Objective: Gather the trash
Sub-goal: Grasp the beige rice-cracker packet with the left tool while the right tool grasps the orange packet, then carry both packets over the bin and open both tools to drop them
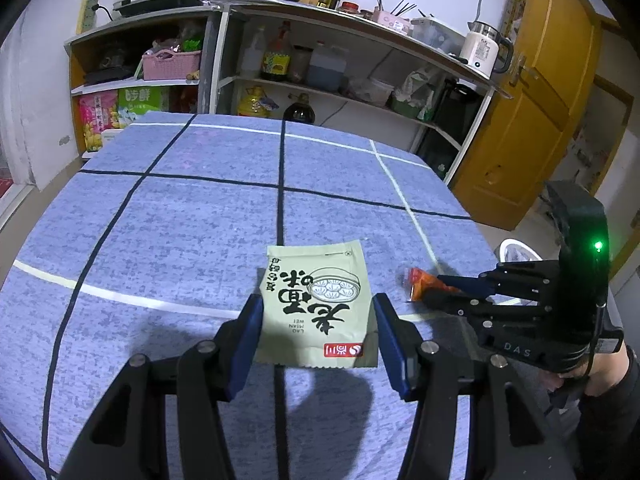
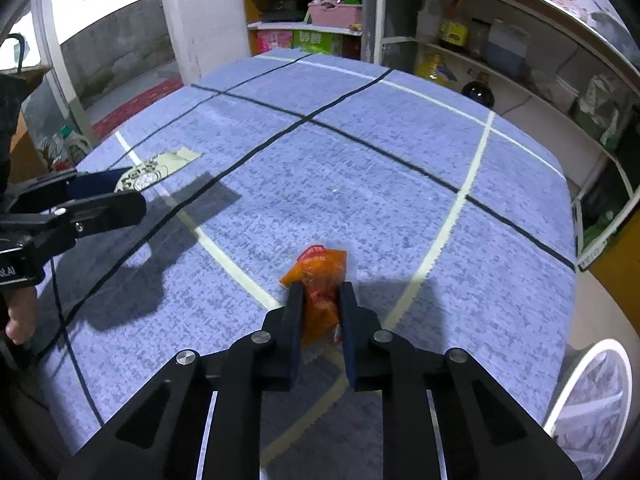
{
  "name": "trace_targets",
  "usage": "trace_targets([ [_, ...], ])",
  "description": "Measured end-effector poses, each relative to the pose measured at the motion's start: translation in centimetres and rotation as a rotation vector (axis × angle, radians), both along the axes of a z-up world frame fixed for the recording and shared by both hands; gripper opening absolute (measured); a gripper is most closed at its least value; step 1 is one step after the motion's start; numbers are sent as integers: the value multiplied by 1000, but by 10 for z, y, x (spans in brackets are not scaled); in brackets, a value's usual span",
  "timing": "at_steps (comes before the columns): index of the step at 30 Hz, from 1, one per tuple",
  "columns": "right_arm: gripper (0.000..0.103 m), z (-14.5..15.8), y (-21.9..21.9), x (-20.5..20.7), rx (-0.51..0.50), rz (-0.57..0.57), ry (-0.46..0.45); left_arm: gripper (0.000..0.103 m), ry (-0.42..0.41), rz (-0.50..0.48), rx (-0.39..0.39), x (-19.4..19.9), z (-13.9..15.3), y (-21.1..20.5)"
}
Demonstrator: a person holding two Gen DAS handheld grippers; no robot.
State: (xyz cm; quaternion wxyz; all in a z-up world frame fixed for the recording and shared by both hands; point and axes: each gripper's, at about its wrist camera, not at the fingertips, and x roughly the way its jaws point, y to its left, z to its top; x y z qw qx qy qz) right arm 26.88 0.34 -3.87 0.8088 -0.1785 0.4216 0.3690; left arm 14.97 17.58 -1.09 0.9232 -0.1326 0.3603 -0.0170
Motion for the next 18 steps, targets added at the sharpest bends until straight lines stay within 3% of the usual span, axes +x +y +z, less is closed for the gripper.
trace_targets([
  [8,17,20,-39,-12,59,-82,-31,57,-12,-54,6,12,6,-36],
  [18,17,48,-127,-23,119,-269,-96,57,-59,-147,-3,35,24,-109],
])
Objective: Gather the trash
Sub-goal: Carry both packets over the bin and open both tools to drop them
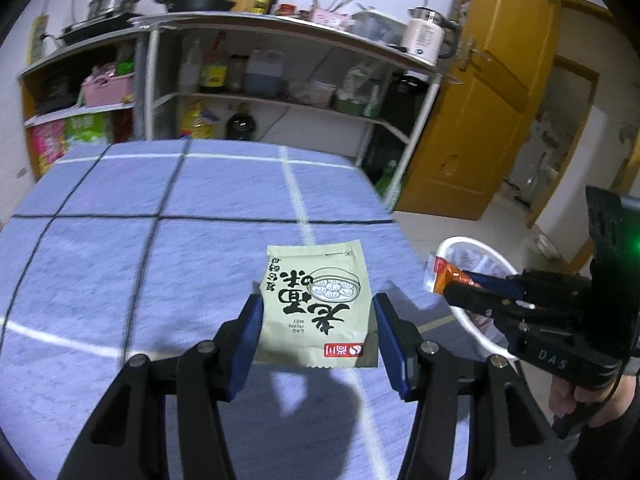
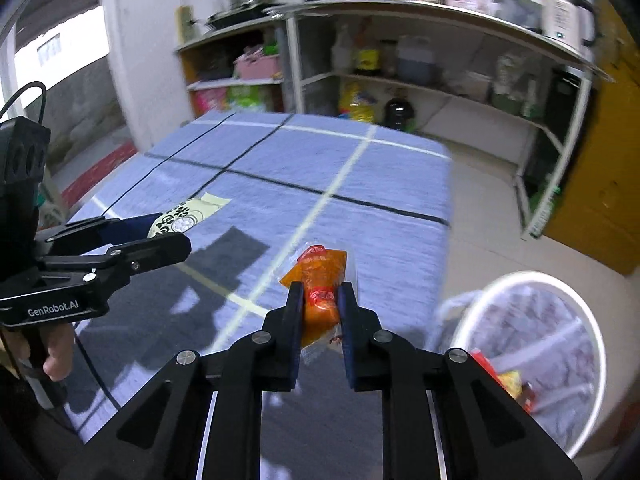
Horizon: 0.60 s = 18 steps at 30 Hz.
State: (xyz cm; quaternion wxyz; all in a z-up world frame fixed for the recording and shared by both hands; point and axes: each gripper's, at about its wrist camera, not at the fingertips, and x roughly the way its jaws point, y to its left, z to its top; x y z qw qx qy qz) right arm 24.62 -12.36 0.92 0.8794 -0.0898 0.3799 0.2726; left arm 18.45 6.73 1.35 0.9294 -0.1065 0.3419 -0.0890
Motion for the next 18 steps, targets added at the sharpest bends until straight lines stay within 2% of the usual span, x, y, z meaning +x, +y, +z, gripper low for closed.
trace_targets([
  [5,17,3,-47,-1,10,-97,-4,57,-15,-75,8,12,8,-45],
  [9,17,-1,-87,-1,11,-182,10,57,-5,-140,31,21,8,-85],
  [18,17,-17,-160,4,27,-346,46,57,26,-255,31,48,3,-157],
])
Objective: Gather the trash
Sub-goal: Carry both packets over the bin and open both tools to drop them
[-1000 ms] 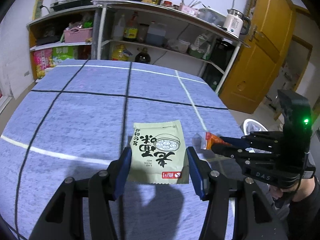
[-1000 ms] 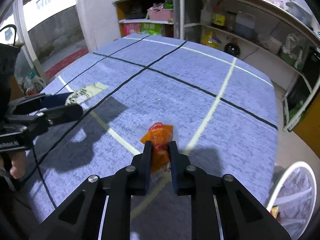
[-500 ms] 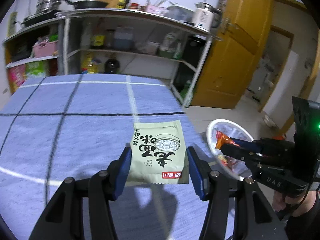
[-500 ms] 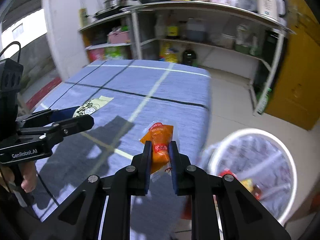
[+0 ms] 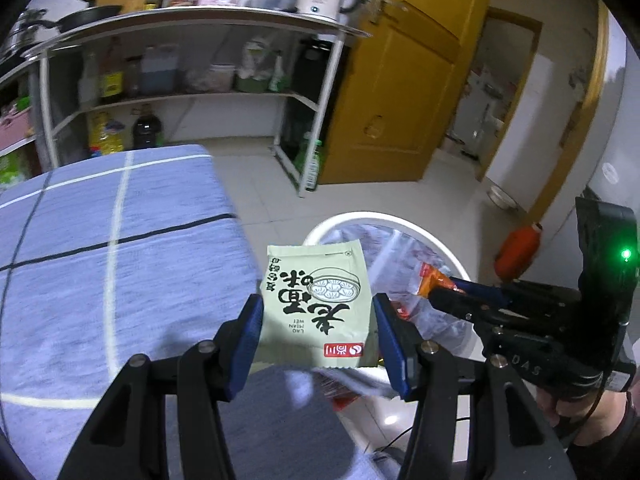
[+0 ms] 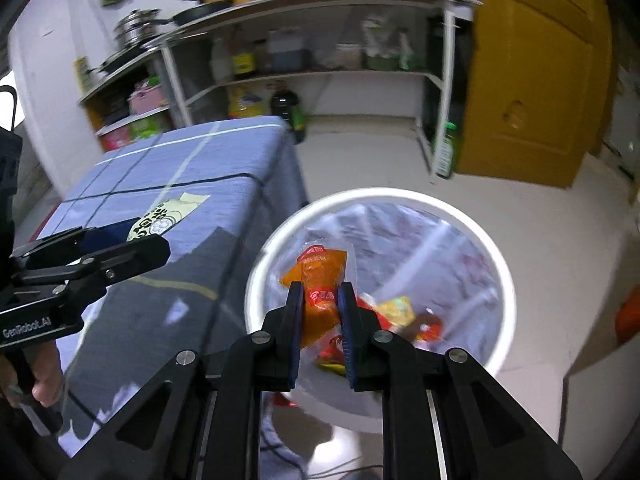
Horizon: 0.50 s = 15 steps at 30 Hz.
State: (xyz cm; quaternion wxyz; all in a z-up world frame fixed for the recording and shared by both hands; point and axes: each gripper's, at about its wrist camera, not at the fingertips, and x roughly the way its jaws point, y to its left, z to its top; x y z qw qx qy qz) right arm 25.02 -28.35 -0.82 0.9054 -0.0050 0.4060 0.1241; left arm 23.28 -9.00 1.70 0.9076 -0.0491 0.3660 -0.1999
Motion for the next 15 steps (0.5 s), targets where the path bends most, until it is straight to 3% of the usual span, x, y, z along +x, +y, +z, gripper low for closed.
trace_targets([
  [15,18,-24,-62,16,28,-139,63,57,92,-97,15,35,-33,-70],
])
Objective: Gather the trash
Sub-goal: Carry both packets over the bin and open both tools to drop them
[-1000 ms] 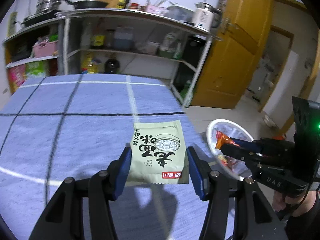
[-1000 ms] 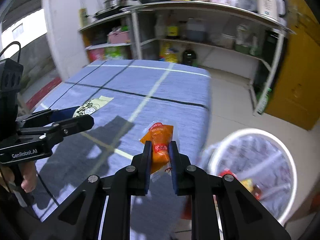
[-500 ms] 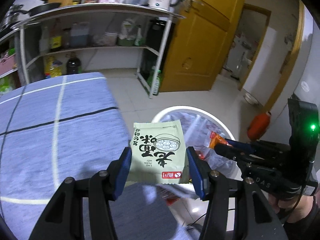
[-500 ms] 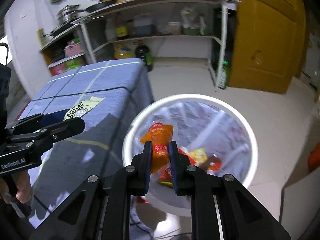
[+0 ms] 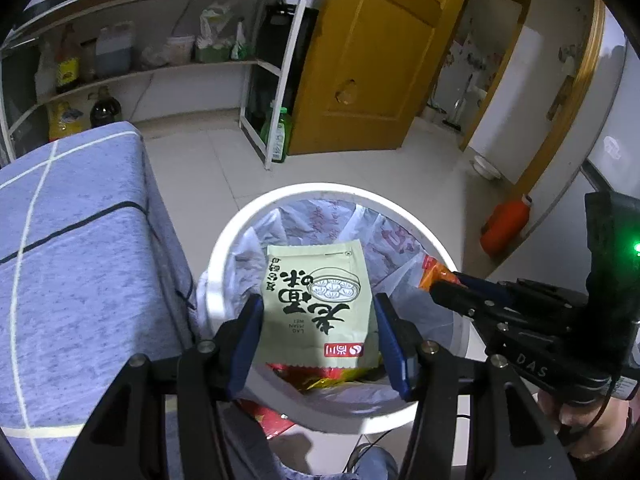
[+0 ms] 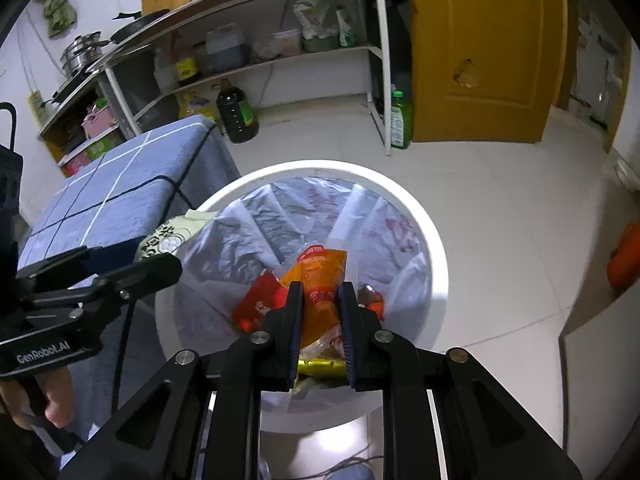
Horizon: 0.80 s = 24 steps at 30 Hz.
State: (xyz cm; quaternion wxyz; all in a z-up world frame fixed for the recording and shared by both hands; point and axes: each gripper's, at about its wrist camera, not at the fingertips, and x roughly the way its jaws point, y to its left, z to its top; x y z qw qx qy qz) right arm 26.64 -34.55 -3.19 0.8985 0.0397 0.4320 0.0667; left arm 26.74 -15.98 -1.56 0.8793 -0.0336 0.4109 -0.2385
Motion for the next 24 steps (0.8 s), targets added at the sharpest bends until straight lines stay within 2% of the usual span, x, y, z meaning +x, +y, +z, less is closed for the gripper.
trace_targets([
  [15,23,-10,-2,7,-3,-15,32,58,72,18,5,17,-12,-4],
  [24,28,-7,-2,6,-2,-11,20,58,80,16,-5,17,-14,-3],
])
